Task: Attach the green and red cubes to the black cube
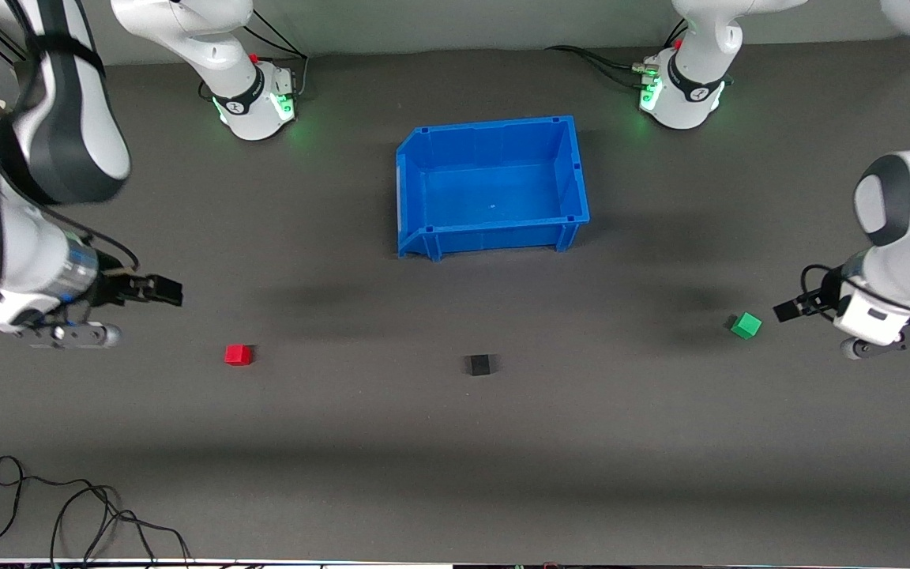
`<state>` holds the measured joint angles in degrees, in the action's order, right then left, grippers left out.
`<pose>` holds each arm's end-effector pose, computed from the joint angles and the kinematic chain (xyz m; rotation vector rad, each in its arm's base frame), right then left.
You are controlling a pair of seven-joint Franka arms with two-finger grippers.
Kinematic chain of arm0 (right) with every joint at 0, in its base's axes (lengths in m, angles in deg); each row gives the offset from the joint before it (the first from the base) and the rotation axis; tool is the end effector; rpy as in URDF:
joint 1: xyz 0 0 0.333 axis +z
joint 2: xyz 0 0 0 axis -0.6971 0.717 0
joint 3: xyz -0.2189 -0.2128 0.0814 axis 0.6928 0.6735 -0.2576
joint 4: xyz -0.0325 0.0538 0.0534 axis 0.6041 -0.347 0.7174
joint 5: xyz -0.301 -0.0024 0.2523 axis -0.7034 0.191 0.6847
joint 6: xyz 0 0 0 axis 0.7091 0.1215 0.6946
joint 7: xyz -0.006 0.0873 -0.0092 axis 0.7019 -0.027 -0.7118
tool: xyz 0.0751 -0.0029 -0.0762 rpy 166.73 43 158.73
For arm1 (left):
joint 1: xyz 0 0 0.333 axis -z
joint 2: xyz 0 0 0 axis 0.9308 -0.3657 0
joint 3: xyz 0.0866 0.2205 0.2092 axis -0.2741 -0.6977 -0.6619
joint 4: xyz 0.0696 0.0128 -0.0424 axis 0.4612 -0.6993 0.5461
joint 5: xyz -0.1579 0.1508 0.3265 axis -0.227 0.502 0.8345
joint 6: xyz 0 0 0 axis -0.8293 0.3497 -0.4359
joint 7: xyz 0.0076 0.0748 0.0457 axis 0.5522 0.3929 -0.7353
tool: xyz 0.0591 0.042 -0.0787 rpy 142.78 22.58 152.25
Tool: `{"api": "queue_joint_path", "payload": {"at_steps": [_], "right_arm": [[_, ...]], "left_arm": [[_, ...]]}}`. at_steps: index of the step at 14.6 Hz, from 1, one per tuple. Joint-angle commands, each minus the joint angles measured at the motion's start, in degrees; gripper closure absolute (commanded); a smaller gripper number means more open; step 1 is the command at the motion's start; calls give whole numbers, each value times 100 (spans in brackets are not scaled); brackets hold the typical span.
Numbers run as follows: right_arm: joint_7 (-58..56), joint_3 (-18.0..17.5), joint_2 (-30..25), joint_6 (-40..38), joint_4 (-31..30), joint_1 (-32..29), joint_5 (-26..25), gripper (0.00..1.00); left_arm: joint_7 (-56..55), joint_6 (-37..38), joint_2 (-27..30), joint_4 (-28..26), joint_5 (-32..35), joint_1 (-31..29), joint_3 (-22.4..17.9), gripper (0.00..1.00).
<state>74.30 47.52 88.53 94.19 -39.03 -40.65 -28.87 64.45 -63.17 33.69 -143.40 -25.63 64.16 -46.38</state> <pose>0.6168 0.0409 0.4502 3.1098 -0.0652 -0.1711 0.5979 0.0458 0.3475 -3.0094 -0.5742 0.1209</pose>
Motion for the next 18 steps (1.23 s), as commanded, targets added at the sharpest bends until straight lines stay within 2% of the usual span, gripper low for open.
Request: {"api": "queue_joint_path", "payload": {"at_steps": [1, 3, 5, 8, 10, 18], "right_arm": [[106, 34, 498, 287, 132, 50, 88, 0], [106, 34, 806, 568, 123, 42, 88, 0], [106, 43, 1096, 823, 123, 7, 88, 0], [106, 52, 1483, 1227, 123, -2, 88, 0], [106, 52, 1773, 1526, 132, -11, 88, 0], [106, 52, 2477, 2484, -26, 24, 97, 0]], "left_arm": [[-913, -276, -261, 2, 97, 0, 32, 4], [-1055, -635, -498, -24, 79, -113, 23, 4], [-1720, -1004, -736, -121, 79, -229, 40, 4], [-2040, -1058, -1018, -182, 88, -123, 40, 4], [-2049, -1050, -1027, -253, 88, -132, 32, 11], [-2479, -1454, -1536, -262, 88, -176, 32, 22]]}}
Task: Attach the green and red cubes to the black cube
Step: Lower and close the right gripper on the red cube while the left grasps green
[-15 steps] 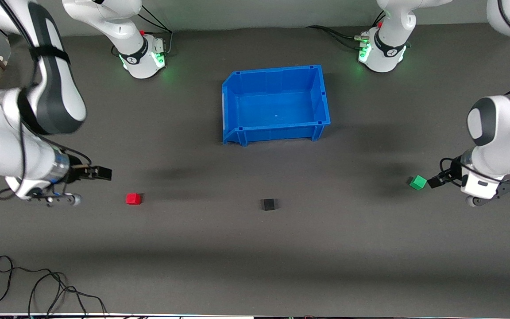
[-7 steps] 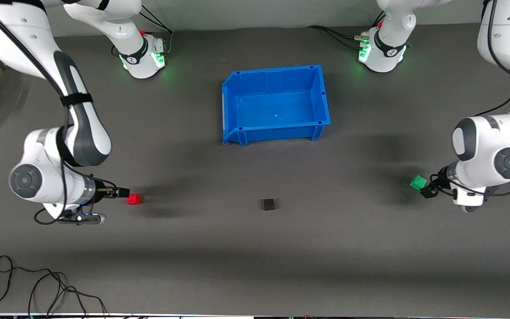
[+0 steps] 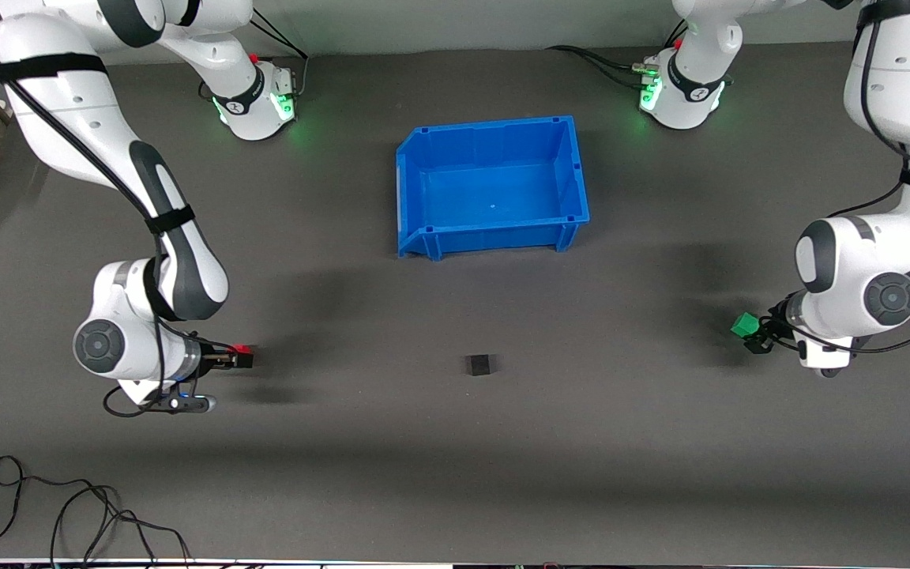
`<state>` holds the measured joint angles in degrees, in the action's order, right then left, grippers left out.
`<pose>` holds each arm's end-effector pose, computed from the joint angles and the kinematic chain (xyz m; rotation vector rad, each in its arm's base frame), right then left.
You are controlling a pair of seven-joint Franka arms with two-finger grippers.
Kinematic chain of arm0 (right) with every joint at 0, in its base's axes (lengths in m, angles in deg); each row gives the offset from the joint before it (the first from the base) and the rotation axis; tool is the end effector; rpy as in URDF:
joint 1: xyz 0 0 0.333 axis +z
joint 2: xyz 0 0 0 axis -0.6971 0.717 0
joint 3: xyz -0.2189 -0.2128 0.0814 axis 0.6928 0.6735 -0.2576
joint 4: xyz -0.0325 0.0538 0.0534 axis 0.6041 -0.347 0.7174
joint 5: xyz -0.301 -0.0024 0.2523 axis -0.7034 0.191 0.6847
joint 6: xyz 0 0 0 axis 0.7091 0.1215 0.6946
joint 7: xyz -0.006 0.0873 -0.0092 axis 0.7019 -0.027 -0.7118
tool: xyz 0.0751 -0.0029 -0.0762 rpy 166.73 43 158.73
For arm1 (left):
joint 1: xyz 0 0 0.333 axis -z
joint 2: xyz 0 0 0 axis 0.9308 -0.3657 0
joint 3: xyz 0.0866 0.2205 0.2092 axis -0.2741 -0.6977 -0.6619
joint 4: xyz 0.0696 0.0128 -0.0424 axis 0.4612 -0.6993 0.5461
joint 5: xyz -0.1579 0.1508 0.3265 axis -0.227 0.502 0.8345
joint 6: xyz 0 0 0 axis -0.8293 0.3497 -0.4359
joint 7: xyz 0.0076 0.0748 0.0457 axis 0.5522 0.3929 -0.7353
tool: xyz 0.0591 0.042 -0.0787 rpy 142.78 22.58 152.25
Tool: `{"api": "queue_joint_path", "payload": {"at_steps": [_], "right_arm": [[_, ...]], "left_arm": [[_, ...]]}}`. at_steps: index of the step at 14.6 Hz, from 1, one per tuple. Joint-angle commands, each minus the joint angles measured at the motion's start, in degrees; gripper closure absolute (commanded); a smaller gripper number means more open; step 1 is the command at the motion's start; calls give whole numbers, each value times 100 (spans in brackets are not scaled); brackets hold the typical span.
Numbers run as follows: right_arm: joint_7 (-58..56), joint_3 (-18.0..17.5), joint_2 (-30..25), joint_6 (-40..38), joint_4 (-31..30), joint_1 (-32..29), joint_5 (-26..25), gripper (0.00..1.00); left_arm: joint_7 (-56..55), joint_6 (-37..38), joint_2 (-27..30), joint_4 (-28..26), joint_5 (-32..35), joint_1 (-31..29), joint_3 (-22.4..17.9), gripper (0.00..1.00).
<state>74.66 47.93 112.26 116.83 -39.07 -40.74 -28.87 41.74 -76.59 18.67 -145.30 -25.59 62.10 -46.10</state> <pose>0.6626 0.0395 0.2104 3.1079 -0.0782 -0.2020 0.5966 0.0618 0.1932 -2.8099 -1.1701 0.1936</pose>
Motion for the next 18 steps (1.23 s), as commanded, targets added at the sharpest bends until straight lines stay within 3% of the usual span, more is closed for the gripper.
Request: {"api": "queue_joint_path", "payload": {"at_steps": [1, 4, 8, 10, 11, 13, 14, 16, 17, 18], "right_arm": [[70, 11, 130, 326, -74, 42, 97, 0], [70, 11, 148, 695, -311, 33, 97, 0], [70, 11, 122, 793, -435, 51, 97, 0], [70, 11, 113, 802, -478, 60, 97, 0], [70, 11, 113, 802, -496, 60, 97, 0], [70, 11, 104, 802, -505, 60, 97, 0], [70, 11, 104, 802, -505, 60, 97, 0], [70, 11, 104, 802, -514, 60, 97, 0], [70, 11, 104, 802, -514, 60, 97, 6], [70, 11, 96, 802, -514, 60, 97, 19]], "left_arm": [[-209, -199, -96, -72, 84, 39, 3, 23], [-209, -288, -97, -116, 93, 30, 3, 33], [-209, -323, -114, -107, 84, -23, 3, 33], [-235, -314, -123, -125, 93, -14, 3, 41], [-270, -314, -123, -125, 84, -5, 3, 49], [-288, -314, -123, -116, 93, -5, 3, 78], [-288, -306, -115, -107, 93, -5, 3, 87], [-288, -253, -80, -11, 84, -5, 12, 100], [-297, -183, -62, 77, 84, -5, 12, 100], [-384, -130, -36, 156, 76, 12, 21, 100]]}}
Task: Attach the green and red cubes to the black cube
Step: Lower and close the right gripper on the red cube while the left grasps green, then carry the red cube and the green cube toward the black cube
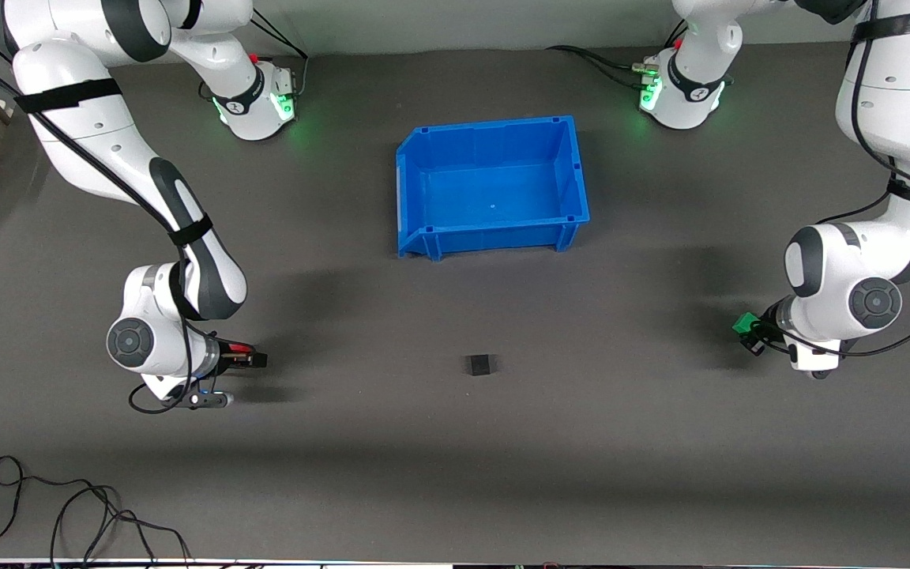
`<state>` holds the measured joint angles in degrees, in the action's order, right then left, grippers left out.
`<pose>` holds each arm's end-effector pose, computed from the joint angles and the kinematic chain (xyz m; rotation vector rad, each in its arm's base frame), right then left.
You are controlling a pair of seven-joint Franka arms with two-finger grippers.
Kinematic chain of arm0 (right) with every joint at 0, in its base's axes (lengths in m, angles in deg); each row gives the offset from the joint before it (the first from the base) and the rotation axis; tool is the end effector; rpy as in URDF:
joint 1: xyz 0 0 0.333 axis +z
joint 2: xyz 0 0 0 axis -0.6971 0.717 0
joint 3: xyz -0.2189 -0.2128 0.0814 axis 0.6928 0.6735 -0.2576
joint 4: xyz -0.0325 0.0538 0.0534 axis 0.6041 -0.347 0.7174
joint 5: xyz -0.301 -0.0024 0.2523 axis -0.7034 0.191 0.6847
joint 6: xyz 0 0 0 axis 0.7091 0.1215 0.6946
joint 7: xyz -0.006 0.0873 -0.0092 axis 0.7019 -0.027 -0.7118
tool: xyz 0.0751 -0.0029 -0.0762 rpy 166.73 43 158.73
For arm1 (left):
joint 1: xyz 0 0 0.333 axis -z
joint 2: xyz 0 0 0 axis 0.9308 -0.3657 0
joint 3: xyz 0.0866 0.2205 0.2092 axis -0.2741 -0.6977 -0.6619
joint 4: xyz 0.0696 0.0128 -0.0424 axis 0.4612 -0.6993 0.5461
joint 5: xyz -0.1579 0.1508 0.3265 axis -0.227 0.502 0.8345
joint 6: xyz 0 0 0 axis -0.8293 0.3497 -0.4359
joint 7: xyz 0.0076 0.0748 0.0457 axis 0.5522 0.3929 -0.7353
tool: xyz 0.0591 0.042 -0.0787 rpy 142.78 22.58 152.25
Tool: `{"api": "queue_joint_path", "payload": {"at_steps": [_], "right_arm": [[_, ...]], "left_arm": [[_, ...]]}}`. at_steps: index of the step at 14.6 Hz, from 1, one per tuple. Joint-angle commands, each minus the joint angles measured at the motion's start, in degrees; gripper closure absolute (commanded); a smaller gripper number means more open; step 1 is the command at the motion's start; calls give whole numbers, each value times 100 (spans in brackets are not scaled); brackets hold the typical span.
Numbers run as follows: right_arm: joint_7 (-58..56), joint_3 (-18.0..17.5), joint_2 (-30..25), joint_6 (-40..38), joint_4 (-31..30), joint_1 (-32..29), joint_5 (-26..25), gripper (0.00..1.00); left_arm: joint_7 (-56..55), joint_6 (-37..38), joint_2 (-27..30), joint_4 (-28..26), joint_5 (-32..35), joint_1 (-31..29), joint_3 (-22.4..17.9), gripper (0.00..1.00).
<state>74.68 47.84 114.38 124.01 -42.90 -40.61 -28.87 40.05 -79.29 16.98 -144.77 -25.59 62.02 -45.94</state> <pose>0.6490 0.0415 0.1688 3.1143 -0.0710 -0.1693 0.6014 0.0610 0.1823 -2.8056 -1.2129 0.1552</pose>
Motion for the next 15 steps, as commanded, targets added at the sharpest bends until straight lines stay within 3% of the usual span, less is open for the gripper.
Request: {"api": "queue_joint_path", "payload": {"at_steps": [1, 3, 4, 5, 7, 11, 12, 15], "right_arm": [[68, 19, -117, 83, -131, 55, 97, 41], [68, 19, -117, 83, -131, 55, 97, 81], [68, 19, -117, 83, -131, 55, 97, 95], [68, 19, -125, 83, -131, 55, 97, 100], [68, 19, -143, 83, -131, 46, 97, 100], [121, 19, -248, 66, -139, -7, 158, 100], [260, 19, -310, 40, -140, -7, 376, 100], [1512, 28, -442, 22, -148, 45, 1770, 100]], "left_arm": [[-398, 200, 186, 181, 75, 55, 23, 100], [-898, 489, 204, 436, 66, 169, 93, 100], [-1127, 648, 178, 568, 66, 283, 198, 100], [-1425, 788, 161, 743, 66, 388, 251, 100], [-2268, 956, 73, 1094, -12, 643, 295, 100], [-3220, 1158, -340, 1903, -802, 1066, 330, 100], [-3247, 1229, -393, 2001, -899, 1136, 339, 100], [-3326, 1300, -411, 2054, -918, 1198, 330, 100]]}}
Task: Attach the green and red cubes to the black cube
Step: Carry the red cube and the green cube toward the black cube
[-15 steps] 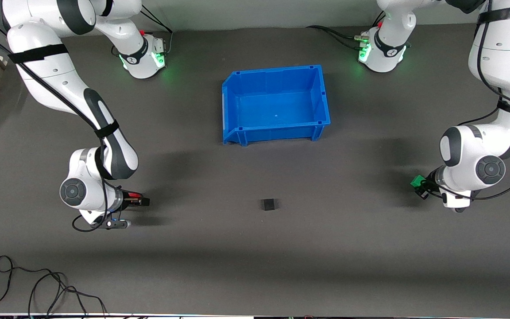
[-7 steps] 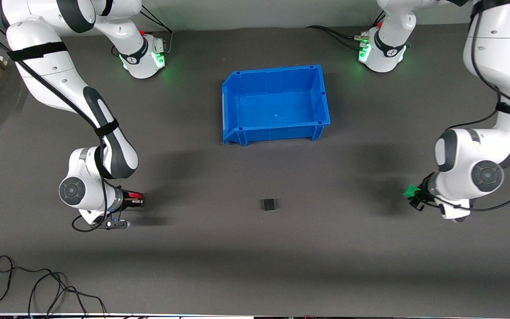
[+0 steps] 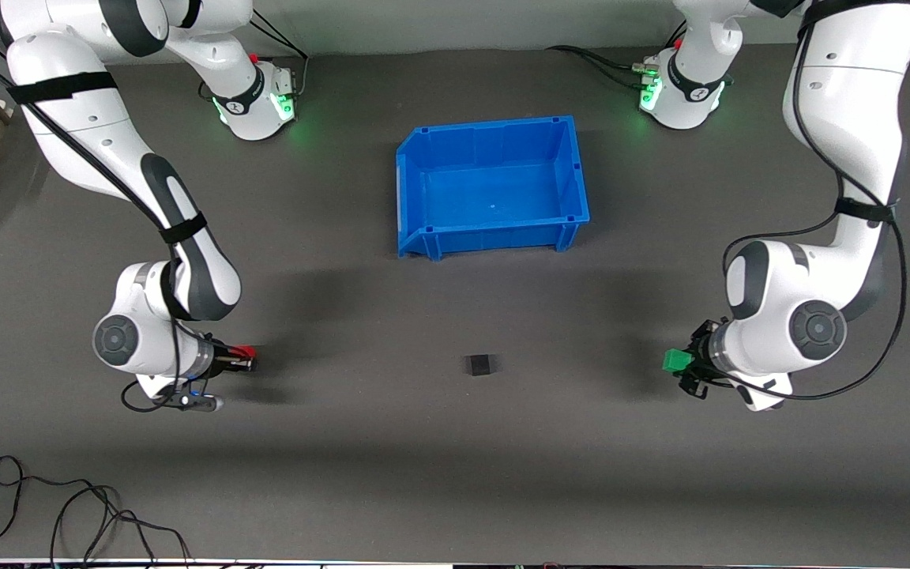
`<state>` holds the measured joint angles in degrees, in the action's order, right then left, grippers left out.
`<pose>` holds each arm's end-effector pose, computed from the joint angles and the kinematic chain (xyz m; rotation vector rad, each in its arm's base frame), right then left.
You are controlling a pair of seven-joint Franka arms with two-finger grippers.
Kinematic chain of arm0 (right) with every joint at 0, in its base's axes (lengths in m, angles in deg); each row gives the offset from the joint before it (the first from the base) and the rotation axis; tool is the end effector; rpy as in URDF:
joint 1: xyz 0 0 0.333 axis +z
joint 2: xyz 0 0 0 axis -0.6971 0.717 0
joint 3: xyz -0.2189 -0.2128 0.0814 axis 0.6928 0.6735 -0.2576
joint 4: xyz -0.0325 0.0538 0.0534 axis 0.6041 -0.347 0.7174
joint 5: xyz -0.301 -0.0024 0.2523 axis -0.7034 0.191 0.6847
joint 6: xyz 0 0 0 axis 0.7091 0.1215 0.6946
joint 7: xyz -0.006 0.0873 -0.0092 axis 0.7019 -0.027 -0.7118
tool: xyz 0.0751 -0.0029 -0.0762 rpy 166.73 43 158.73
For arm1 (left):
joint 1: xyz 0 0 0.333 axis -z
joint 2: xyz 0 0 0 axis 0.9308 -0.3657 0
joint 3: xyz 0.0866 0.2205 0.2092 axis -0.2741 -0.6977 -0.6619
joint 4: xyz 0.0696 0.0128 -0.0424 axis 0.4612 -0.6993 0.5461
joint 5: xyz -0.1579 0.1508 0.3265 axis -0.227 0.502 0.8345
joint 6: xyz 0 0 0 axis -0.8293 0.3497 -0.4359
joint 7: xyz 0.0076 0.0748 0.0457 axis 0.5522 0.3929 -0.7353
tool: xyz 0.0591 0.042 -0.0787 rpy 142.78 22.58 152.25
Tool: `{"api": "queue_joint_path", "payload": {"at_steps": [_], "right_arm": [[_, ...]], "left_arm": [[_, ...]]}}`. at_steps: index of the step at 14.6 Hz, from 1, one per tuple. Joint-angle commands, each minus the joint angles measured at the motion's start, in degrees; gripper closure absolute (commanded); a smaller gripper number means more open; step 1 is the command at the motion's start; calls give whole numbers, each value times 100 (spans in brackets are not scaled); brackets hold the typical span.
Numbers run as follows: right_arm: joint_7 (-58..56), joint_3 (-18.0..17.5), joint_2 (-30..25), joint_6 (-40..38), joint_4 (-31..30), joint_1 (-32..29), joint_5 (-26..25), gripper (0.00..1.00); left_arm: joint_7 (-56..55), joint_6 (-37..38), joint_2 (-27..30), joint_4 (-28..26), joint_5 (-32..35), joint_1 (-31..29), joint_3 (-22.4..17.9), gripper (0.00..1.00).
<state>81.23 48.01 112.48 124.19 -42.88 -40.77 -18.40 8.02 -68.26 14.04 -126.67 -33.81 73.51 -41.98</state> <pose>0.6548 0.0412 0.1910 -3.0038 0.4488 0.1357 0.6727 -0.1112 0.2630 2.5427 1.7708 -0.1611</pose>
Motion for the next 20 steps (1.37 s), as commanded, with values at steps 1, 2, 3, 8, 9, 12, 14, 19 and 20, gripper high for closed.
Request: {"api": "queue_joint_path", "payload": {"at_steps": [1, 2, 3, 8, 9, 12, 14, 19, 20], "right_arm": [[1542, 3, -277, 13, -142, 80, 946, 100], [2123, -6, -295, 22, -124, 184, 1026, 100], [2721, -6, -321, 39, -89, 342, 1053, 100], [5910, 2, -164, 39, 516, 1335, 1045, 100], [6500, 2, -85, 39, 683, 1441, 1053, 100], [8084, 2, 187, 48, 1113, 1828, 992, 100], [8605, 2, 381, 48, 1369, 1978, 957, 100], [9528, 20, 1039, 48, 2089, 2461, 939, 100], [9738, 11, 1163, 48, 2213, 2531, 870, 100]], "left_arm": [[-132, 206, -117, 245, -96, 58, -66, 100], [-167, 224, -91, 262, -87, 58, -57, 100], [-289, 258, -64, 306, -96, 58, -57, 100], [-616, 707, -90, 684, -122, 198, -57, 100], [-642, 716, -90, 702, -122, 216, -57, 100], [-783, 698, -117, 711, -114, 233, -57, 100], [-966, 646, -230, 711, -114, 277, -40, 100], [-2300, 584, -766, 1079, -122, 1014, -22, 100], [-2599, 445, -932, 1219, -122, 1181, -22, 100]]}}
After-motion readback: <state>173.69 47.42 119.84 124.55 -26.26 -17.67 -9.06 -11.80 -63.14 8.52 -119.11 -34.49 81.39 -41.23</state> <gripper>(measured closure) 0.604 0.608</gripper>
